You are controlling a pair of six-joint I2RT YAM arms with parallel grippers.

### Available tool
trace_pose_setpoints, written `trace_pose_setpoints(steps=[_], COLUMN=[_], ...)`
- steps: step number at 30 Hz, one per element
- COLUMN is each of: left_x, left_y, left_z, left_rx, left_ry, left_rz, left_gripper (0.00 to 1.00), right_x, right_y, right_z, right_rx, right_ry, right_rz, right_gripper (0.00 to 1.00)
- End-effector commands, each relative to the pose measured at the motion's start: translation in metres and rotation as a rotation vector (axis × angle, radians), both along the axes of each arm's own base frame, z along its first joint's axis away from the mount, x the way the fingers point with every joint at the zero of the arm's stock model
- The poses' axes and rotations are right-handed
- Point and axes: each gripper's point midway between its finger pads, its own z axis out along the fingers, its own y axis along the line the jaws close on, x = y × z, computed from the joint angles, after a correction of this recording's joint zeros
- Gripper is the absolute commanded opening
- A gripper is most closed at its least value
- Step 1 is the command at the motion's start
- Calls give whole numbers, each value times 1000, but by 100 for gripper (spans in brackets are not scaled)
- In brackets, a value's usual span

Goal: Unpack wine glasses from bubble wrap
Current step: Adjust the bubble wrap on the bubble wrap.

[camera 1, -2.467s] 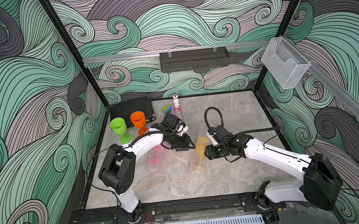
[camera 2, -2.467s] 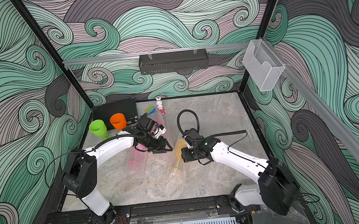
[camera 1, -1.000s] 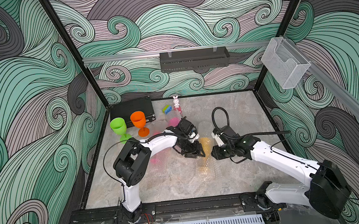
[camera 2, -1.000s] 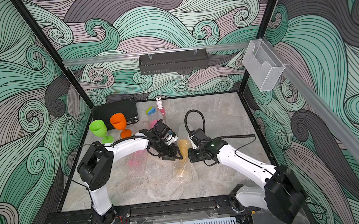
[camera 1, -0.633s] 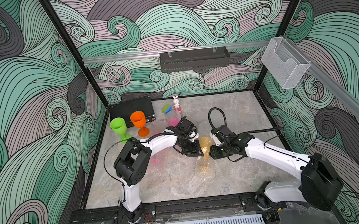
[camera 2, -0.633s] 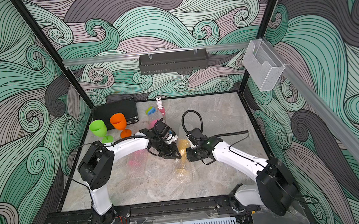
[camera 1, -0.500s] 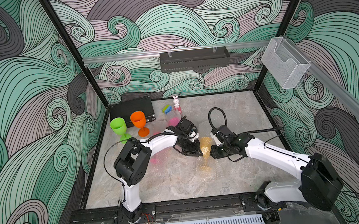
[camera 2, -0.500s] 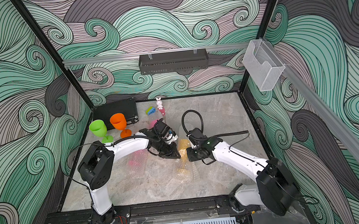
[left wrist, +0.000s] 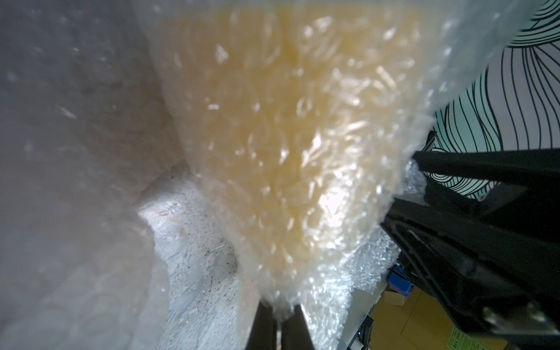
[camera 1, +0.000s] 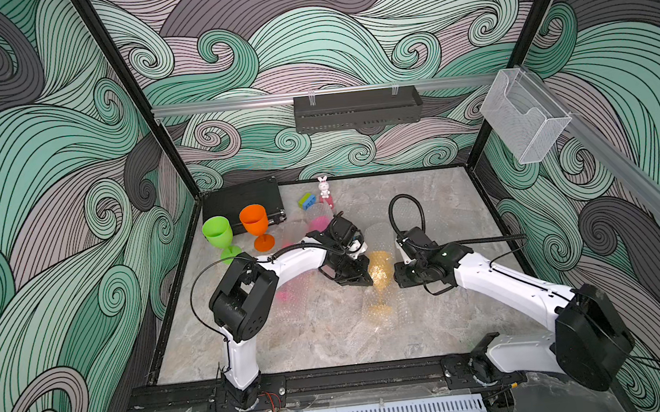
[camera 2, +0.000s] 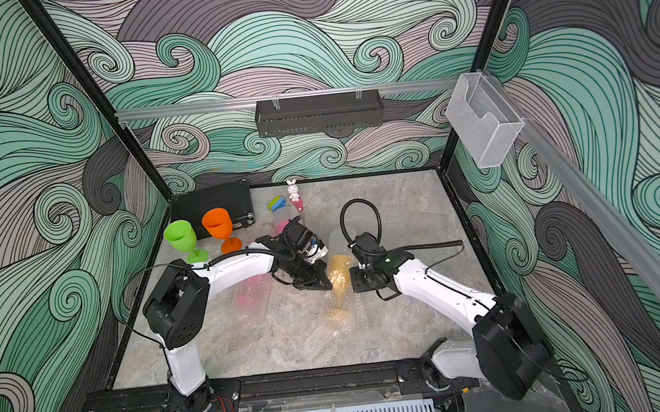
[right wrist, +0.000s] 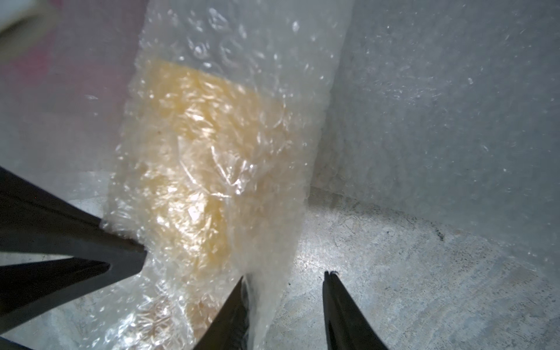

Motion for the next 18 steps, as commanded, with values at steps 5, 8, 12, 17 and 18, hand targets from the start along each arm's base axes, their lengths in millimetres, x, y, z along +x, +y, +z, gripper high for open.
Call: trace_pose_setpoints(steps=[5,8,12,17,18], left_x=[0,-1,-3,-6,-7], left_y=[-14,-18,-20,-22,-23], left_z=[18,21,24,24,25], left_rx=[-47,-55,-61,-64,-67], left_ry=[-18,-22,-24,-23,-22], left_rz=[2,2,-6,-18,-22], left_gripper=[0,0,0,0,0], right_x=[20,25,36,53,57], right_y=[14,11,0,-3,-3], right_z=[12,11,10,19,21], right_rx=[32,17,-49,-82,-83], right_ry=[-34,-51,-88,-147,-157], right_rz=[-4,-29,-59,-75,-80], right_gripper=[42,42,42,42,42])
